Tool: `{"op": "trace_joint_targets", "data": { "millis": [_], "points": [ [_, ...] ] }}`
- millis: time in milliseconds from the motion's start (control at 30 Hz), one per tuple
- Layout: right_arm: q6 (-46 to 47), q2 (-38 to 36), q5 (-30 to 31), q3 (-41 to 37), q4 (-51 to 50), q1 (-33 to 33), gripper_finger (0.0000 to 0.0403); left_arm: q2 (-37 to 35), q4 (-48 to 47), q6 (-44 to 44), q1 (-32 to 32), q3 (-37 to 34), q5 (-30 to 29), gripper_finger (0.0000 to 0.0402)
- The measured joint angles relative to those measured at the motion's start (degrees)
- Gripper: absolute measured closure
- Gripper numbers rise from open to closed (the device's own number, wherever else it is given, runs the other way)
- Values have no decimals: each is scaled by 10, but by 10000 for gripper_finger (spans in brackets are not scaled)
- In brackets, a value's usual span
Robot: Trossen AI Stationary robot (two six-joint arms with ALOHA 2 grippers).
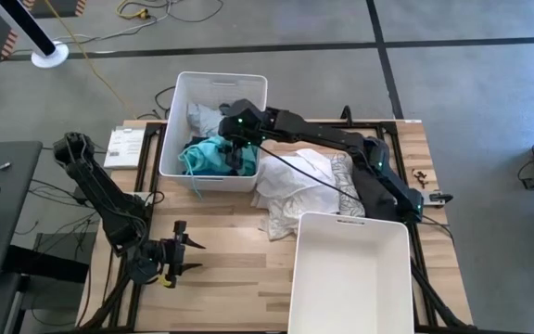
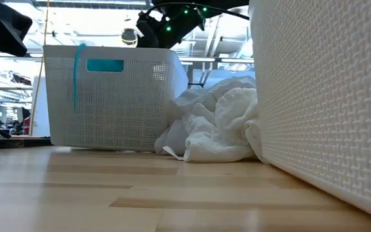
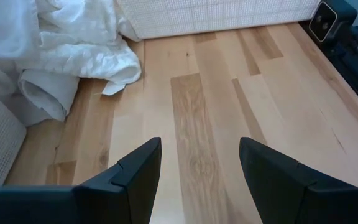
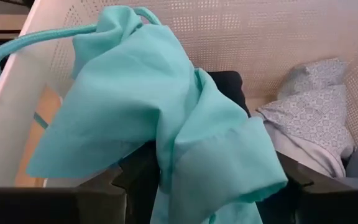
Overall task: Sort clothes
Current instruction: Put the light blue shorts into the top white laundry bin
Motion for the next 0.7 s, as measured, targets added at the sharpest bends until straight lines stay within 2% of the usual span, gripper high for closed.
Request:
{"op": "trace_joint_targets", "data": {
  "millis": [300, 700],
  "points": [
    [-27, 0, -17, 0, -6, 0, 161, 0, -1, -12, 0, 0, 0, 189],
    [-31, -9, -27, 10, 13, 4, 93, 0, -5, -18, 0, 0, 0, 189]
  ]
}}
